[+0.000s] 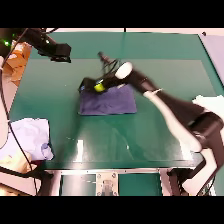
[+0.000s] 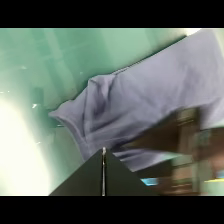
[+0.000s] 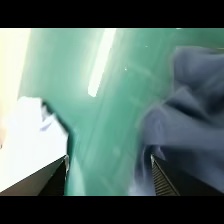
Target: Fold the shirts.
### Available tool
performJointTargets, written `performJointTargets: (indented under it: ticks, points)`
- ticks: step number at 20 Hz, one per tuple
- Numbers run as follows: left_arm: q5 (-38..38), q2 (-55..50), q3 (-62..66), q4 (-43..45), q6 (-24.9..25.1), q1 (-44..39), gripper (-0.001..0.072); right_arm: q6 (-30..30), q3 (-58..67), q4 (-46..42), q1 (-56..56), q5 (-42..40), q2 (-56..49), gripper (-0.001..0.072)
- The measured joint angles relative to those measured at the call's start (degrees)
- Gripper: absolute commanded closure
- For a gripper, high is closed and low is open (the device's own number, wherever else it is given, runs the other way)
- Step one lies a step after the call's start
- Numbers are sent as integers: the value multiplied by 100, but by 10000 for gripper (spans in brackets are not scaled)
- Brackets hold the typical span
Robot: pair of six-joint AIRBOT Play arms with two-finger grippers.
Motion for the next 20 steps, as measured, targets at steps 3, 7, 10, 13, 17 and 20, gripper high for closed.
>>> performJointTargets:
  ticks: [3,7,10,13,17,20]
  points:
    - [-50,39,0,144,101,42,686,111,-4,-13,22,-601,-245,132]
    - [-111,50,0,280,138,63,686,129,-4,-476,-1036,136,138,132]
    - [-114,52,0,341,96,68,686,-59,-92,-1110,-2205,1176,529,131]
    - [-98,52,0,378,-13,70,687,-417,-546,-1384,-3117,1998,721,127]
    - [-85,52,0,400,-142,72,686,-1071,-1473,-929,-3536,2249,695,122]
    - [-79,52,0,407,-199,72,686,-1484,-1829,-236,-3386,2234,437,122]
